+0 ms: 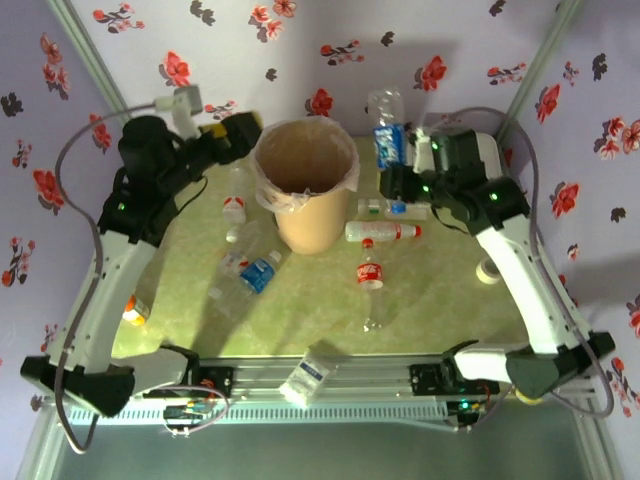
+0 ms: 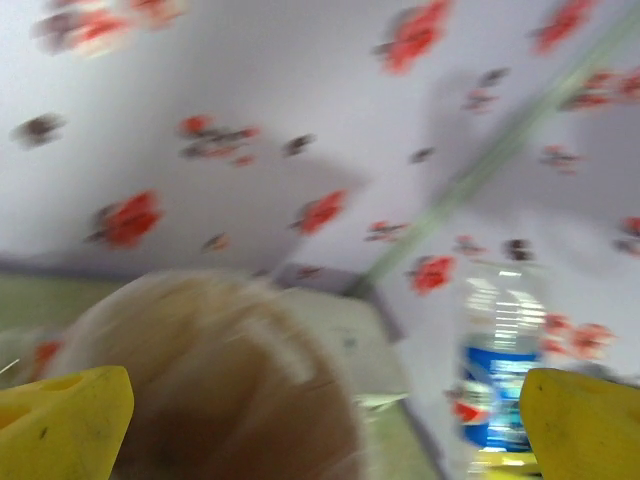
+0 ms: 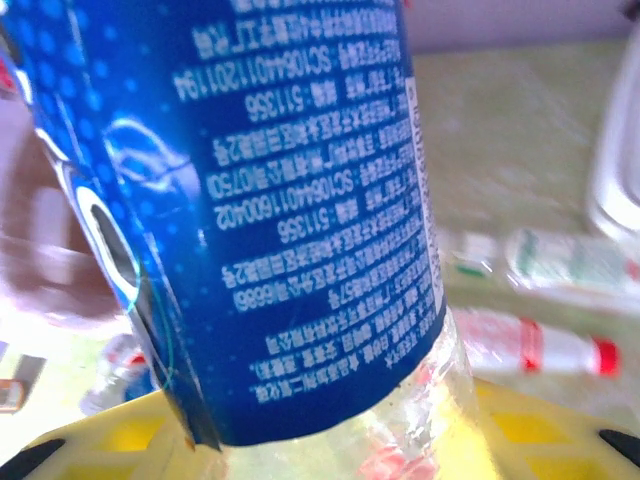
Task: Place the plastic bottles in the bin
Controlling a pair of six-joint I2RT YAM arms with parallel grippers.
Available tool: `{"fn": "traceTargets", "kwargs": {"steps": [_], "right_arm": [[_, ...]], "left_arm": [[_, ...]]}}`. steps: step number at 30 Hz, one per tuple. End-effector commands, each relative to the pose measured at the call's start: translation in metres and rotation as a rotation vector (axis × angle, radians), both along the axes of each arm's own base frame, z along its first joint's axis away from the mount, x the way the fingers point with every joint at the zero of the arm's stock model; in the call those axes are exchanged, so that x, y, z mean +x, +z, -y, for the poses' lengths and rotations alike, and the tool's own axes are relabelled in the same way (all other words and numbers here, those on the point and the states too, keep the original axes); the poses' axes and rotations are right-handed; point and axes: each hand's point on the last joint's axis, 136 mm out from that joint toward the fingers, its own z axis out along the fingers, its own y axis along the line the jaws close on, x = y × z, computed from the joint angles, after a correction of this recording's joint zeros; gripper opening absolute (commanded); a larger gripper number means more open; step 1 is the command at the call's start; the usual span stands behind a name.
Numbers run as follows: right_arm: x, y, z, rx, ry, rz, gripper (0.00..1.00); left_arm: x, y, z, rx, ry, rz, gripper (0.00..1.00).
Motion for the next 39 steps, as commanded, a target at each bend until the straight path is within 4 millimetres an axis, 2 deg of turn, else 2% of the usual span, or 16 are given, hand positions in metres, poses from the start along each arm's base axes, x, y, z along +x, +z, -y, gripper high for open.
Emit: {"fn": "traceTargets", "kwargs": {"steps": [1, 4, 8, 12, 20, 24, 34, 36, 39], "right_arm": [[0.008, 0.040, -0.036, 0.038, 0.108, 0.132, 0.50], [0.010, 0.052, -0.060, 0.054, 0.161, 0.163, 0.51], [0.008, 0.064, -0.089, 0.074, 0.232, 0.200, 0.50], [0.003, 0.068, -0.114, 0.086, 0.290, 0.206, 0.51], [-0.003, 0.064, -0.136, 0.101, 0.345, 0.195, 0.51], [-0.001, 0.063, -0.140, 0.107, 0.349, 0.197, 0.51], [0.002, 0.055, -0.145, 0.092, 0.361, 0.186, 0.51], [0.004, 0.052, -0.146, 0.085, 0.358, 0.184, 0.52], [0.008, 0.050, -0.145, 0.076, 0.347, 0.180, 0.60]], "left_arm": [[-0.006, 0.027, 0.037, -0.011, -0.171, 0.053, 1.00], [-0.005, 0.039, 0.059, -0.024, -0.231, 0.076, 1.00], [0.010, 0.035, 0.076, -0.041, -0.251, 0.052, 1.00], [0.024, 0.032, 0.086, -0.070, -0.245, 0.043, 1.00], [0.035, 0.041, 0.089, -0.174, -0.233, 0.073, 1.00], [0.044, 0.036, 0.090, -0.176, -0.212, 0.058, 0.99], [0.059, 0.021, 0.098, -0.158, -0.209, 0.035, 0.65], [0.060, 0.021, 0.098, -0.153, -0.208, 0.038, 0.61], [0.062, 0.021, 0.096, -0.145, -0.189, 0.051, 0.52]]}}
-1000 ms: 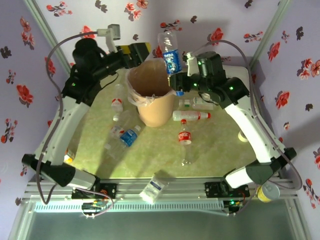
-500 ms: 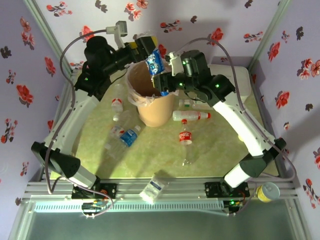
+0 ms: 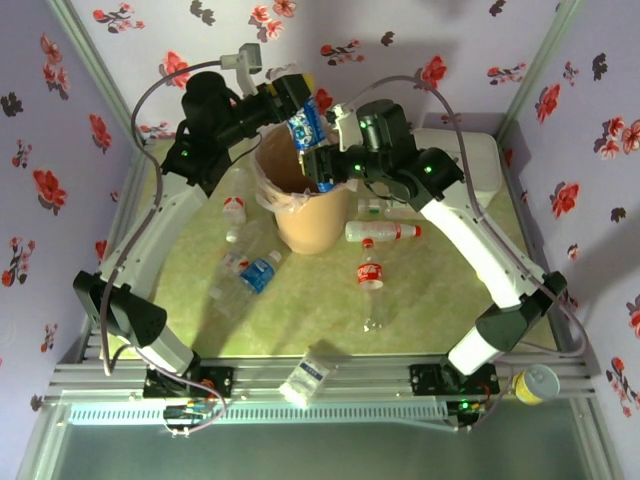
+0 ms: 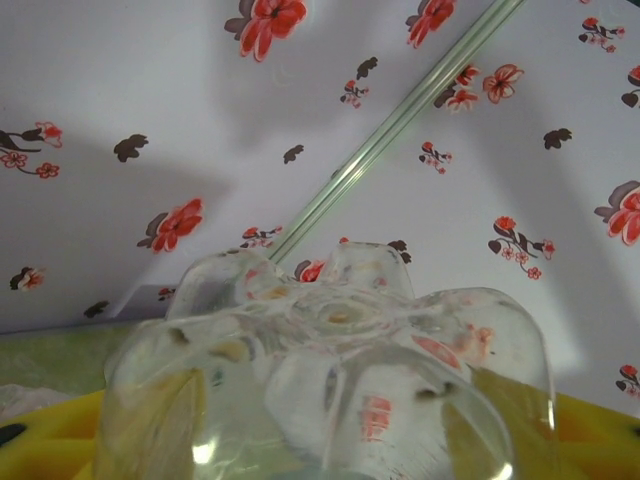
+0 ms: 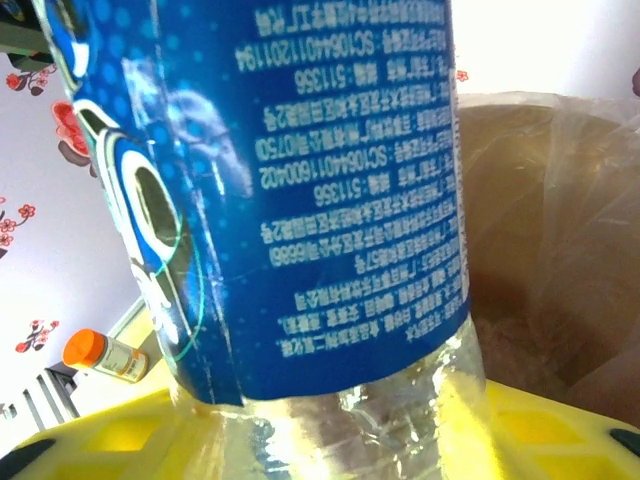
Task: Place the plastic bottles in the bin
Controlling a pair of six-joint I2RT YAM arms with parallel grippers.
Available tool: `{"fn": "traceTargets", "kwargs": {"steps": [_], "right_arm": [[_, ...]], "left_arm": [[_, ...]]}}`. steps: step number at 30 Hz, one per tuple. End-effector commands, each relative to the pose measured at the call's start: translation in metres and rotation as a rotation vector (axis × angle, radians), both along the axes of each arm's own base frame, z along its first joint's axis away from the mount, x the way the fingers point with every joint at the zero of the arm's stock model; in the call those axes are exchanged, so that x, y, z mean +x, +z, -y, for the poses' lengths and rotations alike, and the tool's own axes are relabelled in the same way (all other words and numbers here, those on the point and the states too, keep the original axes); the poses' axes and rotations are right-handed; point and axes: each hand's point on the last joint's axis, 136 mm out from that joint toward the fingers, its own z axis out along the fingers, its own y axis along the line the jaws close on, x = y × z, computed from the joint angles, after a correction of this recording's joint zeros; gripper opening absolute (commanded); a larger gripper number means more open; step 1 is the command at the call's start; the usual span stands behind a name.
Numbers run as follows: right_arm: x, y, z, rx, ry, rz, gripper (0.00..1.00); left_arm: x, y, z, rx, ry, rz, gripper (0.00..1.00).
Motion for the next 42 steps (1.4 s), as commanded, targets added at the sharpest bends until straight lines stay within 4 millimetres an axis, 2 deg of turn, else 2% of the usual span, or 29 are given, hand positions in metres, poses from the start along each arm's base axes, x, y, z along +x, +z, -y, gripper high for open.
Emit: {"fn": "traceTargets", "kwargs": {"steps": [1, 6, 8, 9, 12, 14, 17, 19, 25, 29, 33, 39, 42], "right_arm": [[0.004, 0.010, -0.004, 0.004, 0.009, 0.041, 0.65], [0.011, 0.006, 0.010, 0.013, -0.055, 0.009, 0.84], [0.013, 0.013, 0.027, 0.027, -0.106, 0.007, 0.90], [0.014, 0.017, 0.038, 0.033, -0.143, 0.004, 0.92], [0.024, 0.022, 0.099, 0.078, -0.358, -0.068, 0.93], [0.024, 0.020, 0.135, 0.131, -0.466, -0.085, 0.93], [0.017, 0.011, 0.171, 0.167, -0.556, -0.104, 0.93], [0.013, 0.000, 0.183, 0.160, -0.579, -0.128, 0.93], [0.008, -0.041, 0.190, 0.098, -0.592, -0.214, 0.93], [0.005, -0.066, 0.186, 0.103, -0.587, -0.273, 0.93], [0.000, -0.087, 0.195, 0.066, -0.635, -0.308, 0.93], [-0.008, -0.108, 0.212, -0.013, -0.693, -0.319, 0.93], [-0.009, -0.115, 0.214, -0.027, -0.700, -0.329, 0.93]], "left_arm": [[0.002, 0.011, -0.001, -0.008, 0.021, 0.049, 0.52], [0.012, 0.013, -0.009, -0.034, 0.066, 0.071, 0.52], [0.016, 0.019, -0.015, -0.061, 0.085, 0.102, 0.56], [0.018, 0.024, -0.019, -0.073, 0.099, 0.119, 0.56], [0.026, 0.034, -0.029, -0.067, 0.161, 0.199, 0.57], [0.032, 0.032, -0.030, -0.015, 0.205, 0.265, 0.57], [0.040, 0.022, -0.025, 0.079, 0.232, 0.348, 0.57], [0.045, 0.009, -0.018, 0.144, 0.232, 0.364, 0.57], [0.047, -0.043, 0.013, 0.317, 0.170, 0.386, 0.56], [0.049, -0.080, 0.023, 0.362, 0.151, 0.383, 0.53], [0.052, -0.112, 0.030, 0.383, 0.138, 0.380, 0.53], [0.054, -0.143, 0.034, 0.379, 0.130, 0.361, 0.53], [0.055, -0.153, 0.039, 0.377, 0.117, 0.354, 0.58]]}}
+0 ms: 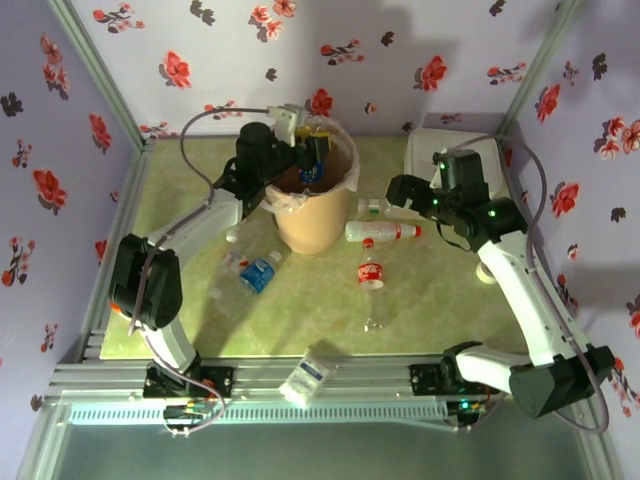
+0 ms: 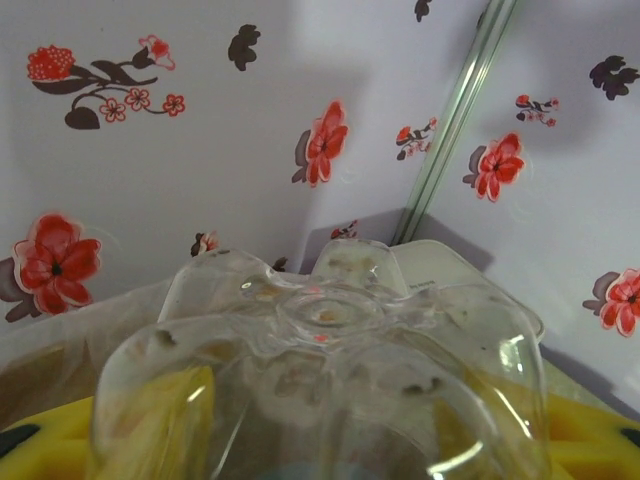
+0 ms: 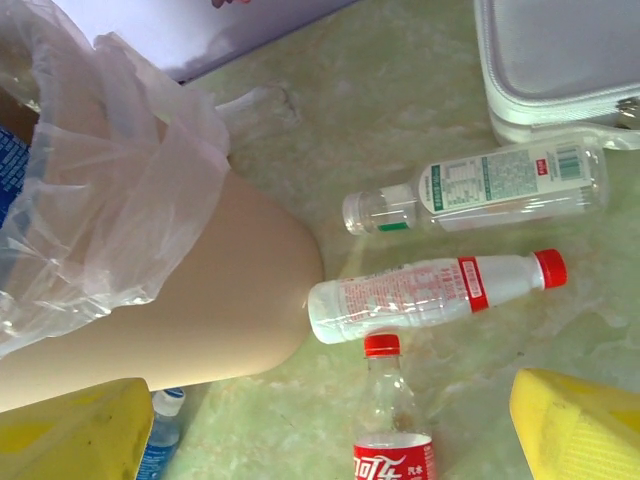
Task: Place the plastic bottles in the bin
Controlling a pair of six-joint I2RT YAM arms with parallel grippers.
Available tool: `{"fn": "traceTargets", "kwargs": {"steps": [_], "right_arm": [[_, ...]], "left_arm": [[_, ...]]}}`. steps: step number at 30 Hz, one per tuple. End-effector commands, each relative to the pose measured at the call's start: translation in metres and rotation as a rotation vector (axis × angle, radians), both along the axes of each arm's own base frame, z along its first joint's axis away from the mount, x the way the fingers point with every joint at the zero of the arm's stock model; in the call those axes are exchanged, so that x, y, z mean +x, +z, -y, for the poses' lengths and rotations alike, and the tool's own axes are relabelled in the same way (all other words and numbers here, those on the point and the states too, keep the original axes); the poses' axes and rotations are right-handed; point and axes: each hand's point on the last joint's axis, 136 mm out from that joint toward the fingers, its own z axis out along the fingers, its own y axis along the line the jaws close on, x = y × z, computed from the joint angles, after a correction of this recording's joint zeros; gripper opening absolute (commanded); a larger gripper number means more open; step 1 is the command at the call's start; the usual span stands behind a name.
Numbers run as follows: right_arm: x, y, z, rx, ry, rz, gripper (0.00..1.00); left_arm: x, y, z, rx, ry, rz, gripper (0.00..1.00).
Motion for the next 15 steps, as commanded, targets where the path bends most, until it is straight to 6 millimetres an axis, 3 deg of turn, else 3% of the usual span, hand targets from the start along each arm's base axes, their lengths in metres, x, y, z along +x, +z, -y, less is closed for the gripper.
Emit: {"fn": "traceTargets", "kwargs": {"steps": [1, 9, 15], "right_arm": [[-0.004, -0.011, 0.012, -0.032, -0.044, -0.025, 0.93], [-0.017, -0.040, 0.023, -0.088, -0.062, -0.104, 0.93], [-0.035, -0.079, 0.023, -0.104, -0.051, -0.226, 0.91]], "left_arm": [[0.000, 0.014, 0.009, -0.038, -0.013, 0.090, 0.60], [0.000, 0.000, 0.012, -0.014, -0.020, 0.075, 0.83], [-0.001, 0.003, 0.012, -0.011, -0.021, 0.075, 0.86]]}}
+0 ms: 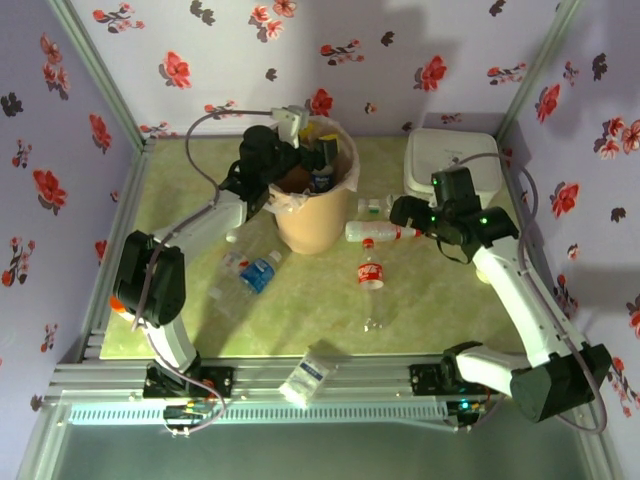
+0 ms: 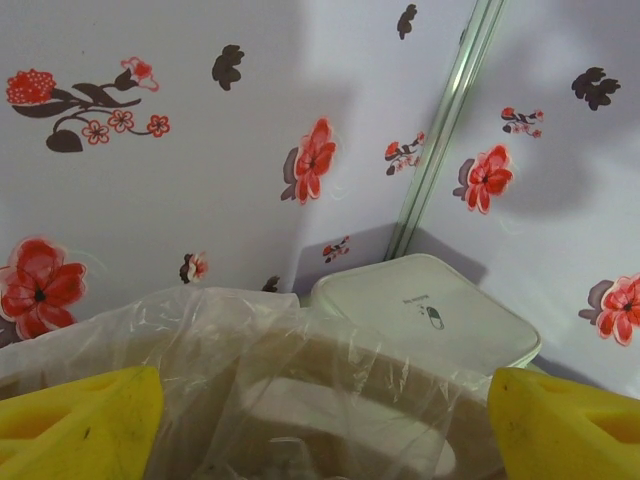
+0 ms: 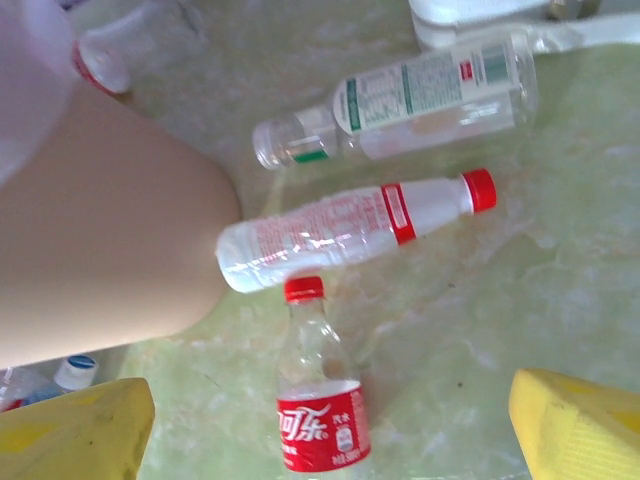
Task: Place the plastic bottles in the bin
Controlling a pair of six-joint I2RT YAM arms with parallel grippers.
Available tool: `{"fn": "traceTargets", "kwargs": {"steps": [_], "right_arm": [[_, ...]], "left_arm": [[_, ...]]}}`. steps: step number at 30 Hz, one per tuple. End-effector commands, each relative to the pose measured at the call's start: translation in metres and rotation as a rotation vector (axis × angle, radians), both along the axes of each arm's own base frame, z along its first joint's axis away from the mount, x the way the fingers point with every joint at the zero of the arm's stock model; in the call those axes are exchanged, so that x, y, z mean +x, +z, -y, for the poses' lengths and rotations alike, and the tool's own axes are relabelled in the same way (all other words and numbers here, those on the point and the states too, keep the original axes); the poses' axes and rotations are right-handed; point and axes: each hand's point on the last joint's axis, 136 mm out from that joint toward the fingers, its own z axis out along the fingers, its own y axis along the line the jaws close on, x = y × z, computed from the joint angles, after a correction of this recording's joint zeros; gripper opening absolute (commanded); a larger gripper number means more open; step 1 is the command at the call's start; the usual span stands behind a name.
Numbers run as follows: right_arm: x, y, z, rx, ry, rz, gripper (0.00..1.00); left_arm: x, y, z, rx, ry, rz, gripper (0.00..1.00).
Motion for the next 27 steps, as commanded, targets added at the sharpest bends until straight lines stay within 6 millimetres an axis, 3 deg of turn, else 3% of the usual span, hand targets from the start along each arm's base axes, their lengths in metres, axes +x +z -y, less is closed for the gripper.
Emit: {"fn": "traceTargets", "kwargs": {"steps": [1, 4, 9, 18, 23, 27], "right_arm": [[-0.018, -0.027, 0.005, -0.025, -0.015, -0.100, 0.89], [-0.026, -0.048, -0.008, -0.089, 0.025, -0.168, 0.85], [-0.027, -0.084, -0.048, -0.129, 0.120, -0.279, 0.83], [0.012, -0.129, -0.071, -0.167, 0.115, -0.310, 0.79], [0.020, -0.155, -0.088, -0.134, 0.134, -0.348, 0.78], [0.025, -0.176, -0.091, -0.153, 0.139, -0.381, 0.75]], "left_arm": [[-0.003, 0.004, 0.002, 0.004, -0.007, 0.033, 0.86], [-0.006, 0.016, 0.000, -0.009, -0.006, 0.051, 0.86], [-0.012, 0.045, -0.004, -0.009, -0.005, 0.078, 0.88], [-0.040, 0.121, -0.026, -0.025, 0.020, 0.185, 0.96], [-0.050, 0.150, -0.057, 0.010, 0.146, 0.173, 0.96], [-0.057, 0.149, -0.094, 0.017, 0.248, 0.090, 0.95]]}}
